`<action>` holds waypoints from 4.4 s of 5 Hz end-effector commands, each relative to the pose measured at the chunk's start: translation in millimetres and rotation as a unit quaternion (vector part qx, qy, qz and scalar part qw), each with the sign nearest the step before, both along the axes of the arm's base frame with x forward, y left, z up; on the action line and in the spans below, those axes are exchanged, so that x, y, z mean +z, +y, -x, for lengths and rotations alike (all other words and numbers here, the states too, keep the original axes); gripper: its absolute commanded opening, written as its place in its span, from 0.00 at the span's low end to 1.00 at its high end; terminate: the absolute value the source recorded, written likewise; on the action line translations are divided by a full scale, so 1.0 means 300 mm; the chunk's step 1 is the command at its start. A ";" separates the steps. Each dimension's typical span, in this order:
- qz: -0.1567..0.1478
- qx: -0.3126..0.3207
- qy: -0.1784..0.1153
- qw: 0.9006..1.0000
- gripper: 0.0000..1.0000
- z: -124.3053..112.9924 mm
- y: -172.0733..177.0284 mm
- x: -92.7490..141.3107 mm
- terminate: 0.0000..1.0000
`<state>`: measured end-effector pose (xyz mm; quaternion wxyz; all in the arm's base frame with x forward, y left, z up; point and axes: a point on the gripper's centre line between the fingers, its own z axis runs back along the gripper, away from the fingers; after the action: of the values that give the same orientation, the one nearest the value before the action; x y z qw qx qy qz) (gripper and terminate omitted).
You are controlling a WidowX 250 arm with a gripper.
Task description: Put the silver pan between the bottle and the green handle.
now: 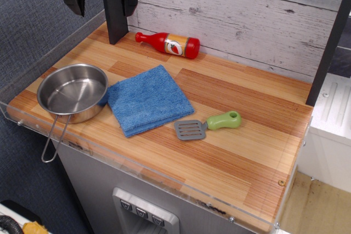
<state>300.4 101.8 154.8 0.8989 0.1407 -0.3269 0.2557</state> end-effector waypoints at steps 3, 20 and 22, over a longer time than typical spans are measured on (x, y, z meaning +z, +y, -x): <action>0.026 0.132 0.011 0.991 1.00 0.072 0.112 0.003 0.00; 0.088 0.156 0.073 0.981 0.00 0.145 0.162 -0.305 0.00; 0.084 0.169 0.062 0.980 0.00 0.137 0.183 -0.201 0.00</action>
<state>256.8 155.4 81.1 0.8742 0.1320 -0.1956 0.4244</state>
